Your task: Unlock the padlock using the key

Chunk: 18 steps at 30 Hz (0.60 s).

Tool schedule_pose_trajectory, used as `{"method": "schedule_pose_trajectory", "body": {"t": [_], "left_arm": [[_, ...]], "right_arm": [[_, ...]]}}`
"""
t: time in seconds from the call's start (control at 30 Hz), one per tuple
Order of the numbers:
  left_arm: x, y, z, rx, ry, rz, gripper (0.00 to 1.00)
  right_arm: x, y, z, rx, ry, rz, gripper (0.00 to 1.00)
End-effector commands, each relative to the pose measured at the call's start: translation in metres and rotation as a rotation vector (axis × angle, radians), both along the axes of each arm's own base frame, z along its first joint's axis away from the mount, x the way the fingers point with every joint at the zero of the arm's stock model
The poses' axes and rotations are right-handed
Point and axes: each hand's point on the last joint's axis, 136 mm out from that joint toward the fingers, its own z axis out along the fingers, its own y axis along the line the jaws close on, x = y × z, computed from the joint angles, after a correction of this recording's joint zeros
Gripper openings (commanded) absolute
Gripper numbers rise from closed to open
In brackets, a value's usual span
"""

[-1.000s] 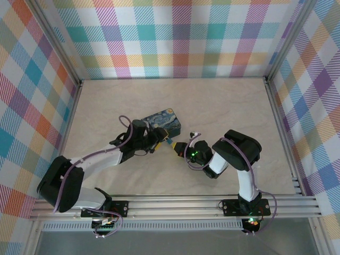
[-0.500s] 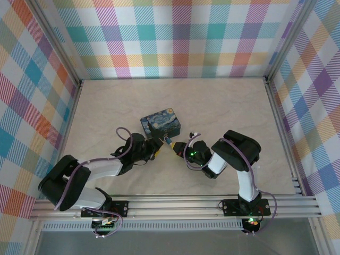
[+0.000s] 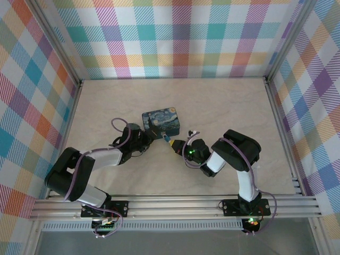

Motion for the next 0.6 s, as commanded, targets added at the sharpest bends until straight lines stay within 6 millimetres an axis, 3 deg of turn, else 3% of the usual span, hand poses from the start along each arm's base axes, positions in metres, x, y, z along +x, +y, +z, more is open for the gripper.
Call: {"method": "schedule_pose_trajectory", "body": {"t": [0.0, 0.2, 0.37, 0.57], "left_arm": [[0.012, 0.008, -0.007, 0.070, -0.017, -0.021, 0.27], [0.025, -0.005, 0.003, 0.027, -0.080, -0.061, 0.32], [0.013, -0.010, 0.009, -0.031, -0.082, -0.064, 0.40], [0.000, -0.031, 0.007, -0.123, -0.058, -0.075, 0.47]], "right_arm": [[0.004, 0.007, 0.016, 0.027, -0.035, 0.002, 0.00], [0.009, 0.012, 0.019, 0.027, -0.040, 0.001, 0.00], [0.010, 0.013, 0.018, 0.030, -0.036, -0.001, 0.00], [0.011, 0.014, 0.017, 0.036, -0.032, -0.001, 0.00]]}}
